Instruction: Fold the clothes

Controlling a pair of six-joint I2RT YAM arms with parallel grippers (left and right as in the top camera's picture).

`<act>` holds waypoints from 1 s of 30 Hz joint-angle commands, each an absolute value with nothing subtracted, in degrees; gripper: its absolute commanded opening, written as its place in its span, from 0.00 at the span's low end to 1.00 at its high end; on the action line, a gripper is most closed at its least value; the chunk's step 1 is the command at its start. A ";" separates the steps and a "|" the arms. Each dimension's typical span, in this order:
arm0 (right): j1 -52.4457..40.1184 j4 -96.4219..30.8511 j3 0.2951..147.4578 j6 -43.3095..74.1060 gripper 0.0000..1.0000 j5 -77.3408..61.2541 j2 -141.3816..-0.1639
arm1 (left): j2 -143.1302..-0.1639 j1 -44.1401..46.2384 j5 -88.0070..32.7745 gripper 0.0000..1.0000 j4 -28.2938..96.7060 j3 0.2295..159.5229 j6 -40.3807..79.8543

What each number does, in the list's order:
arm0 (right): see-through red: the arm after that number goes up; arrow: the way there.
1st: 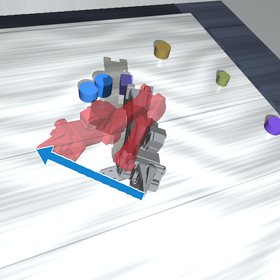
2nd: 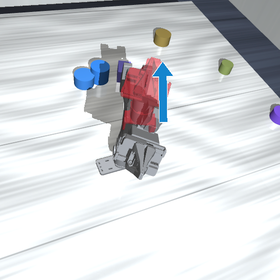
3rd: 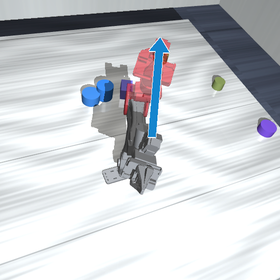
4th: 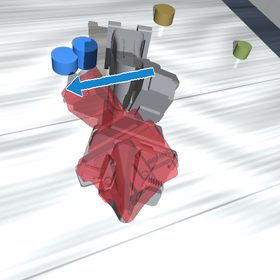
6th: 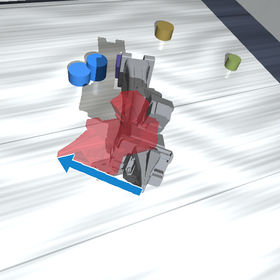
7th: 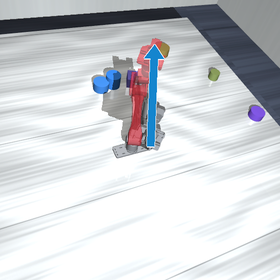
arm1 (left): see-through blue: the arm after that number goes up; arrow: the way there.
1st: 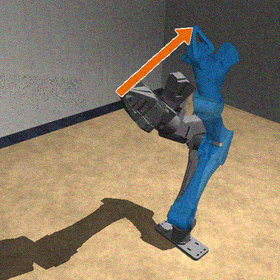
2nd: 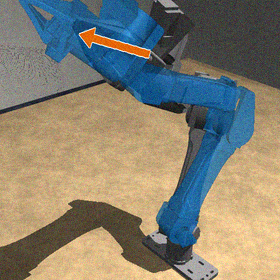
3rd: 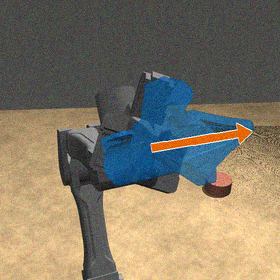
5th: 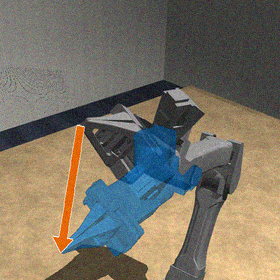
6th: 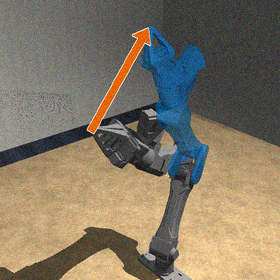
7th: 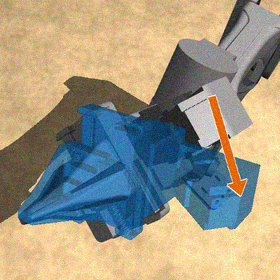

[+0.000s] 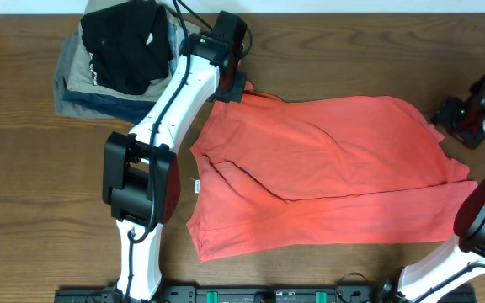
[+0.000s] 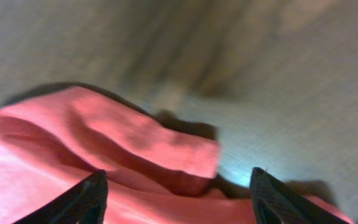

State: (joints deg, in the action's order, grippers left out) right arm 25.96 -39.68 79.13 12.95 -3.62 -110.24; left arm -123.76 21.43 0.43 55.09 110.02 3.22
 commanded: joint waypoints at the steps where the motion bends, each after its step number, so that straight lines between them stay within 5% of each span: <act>1: 27.53 -40.29 80.34 14.66 0.68 -2.81 -112.09 | -124.25 21.28 1.08 0.06 55.27 108.97 3.79; 17: 28.05 -38.15 80.34 15.64 0.59 -8.03 -116.92 | -124.25 21.28 1.08 0.06 55.00 108.97 3.77; 23: 27.99 -38.15 80.34 15.64 0.43 -7.94 -117.99 | -124.25 21.30 1.08 0.07 54.83 108.97 3.79; 30: 27.94 -37.76 80.34 15.64 0.42 -7.94 -118.26 | -124.25 21.30 1.08 0.07 54.81 108.97 3.79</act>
State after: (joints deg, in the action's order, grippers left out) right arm 27.99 -38.04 79.46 15.46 -7.73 -117.78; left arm -123.76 21.43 0.43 54.85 109.21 3.22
